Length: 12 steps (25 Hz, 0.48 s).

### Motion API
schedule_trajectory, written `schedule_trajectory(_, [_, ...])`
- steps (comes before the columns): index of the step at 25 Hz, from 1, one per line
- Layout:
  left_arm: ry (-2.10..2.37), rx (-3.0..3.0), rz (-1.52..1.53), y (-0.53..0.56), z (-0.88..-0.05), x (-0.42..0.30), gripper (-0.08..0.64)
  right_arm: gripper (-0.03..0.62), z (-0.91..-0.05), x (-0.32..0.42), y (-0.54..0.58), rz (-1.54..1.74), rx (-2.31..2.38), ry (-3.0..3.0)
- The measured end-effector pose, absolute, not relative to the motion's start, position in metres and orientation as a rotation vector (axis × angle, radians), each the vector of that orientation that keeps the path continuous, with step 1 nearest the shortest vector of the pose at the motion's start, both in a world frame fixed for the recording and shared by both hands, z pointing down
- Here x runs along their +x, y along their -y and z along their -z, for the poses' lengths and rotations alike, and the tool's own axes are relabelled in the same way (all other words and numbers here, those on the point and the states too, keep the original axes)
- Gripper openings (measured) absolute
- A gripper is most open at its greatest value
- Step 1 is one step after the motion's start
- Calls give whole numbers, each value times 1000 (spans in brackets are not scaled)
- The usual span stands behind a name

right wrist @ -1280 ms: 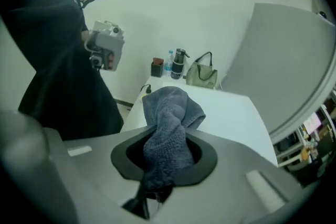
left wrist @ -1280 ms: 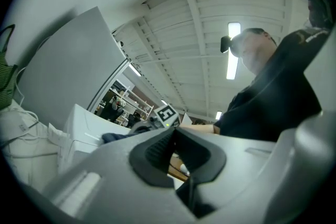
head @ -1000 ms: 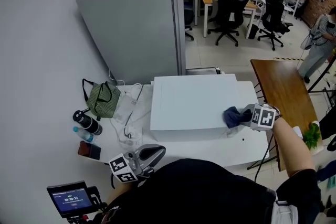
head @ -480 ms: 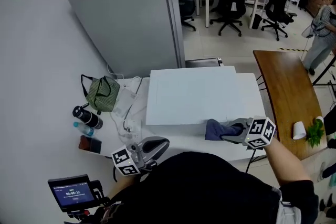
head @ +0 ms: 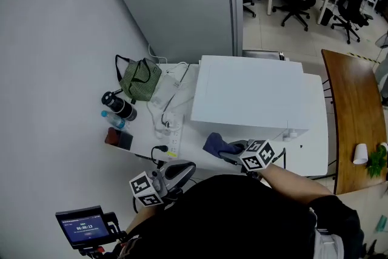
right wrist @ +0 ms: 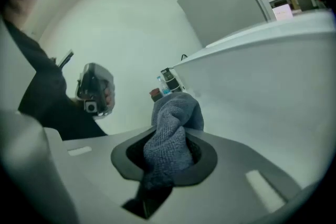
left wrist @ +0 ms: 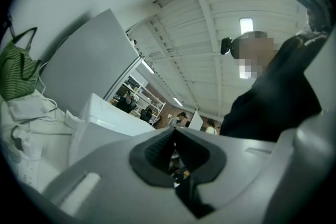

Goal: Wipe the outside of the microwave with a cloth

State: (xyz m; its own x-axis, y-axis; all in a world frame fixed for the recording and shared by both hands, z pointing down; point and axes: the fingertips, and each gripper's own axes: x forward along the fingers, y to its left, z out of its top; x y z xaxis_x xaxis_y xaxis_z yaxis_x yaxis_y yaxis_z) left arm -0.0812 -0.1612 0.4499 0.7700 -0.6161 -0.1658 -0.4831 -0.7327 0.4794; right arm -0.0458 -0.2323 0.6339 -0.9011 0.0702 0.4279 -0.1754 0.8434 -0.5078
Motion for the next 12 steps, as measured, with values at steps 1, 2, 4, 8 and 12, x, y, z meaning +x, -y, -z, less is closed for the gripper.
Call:
schedule_trajectory(1, [833,2549,444,155,-456,-92,3,67,-639,-63,237,-826,118,2596])
schedule_trajectory(2, [825,2550,445,148,-460,-105,3,67,-642,-79,243,-883,170,2608])
schedule_trajectory(4, [799,2561,441,134,-461,-136,3,67,-638,-108,259,-995,303,2637])
schedule_trajectory(8, [758,2558,459,113,-463,-194,3,66,-617,-131,287,-1229,575,2717])
schedule_trajectory(12, [696,2550,474,106,-468,-214,3,66,-603,-119,299,-1349,738,2755])
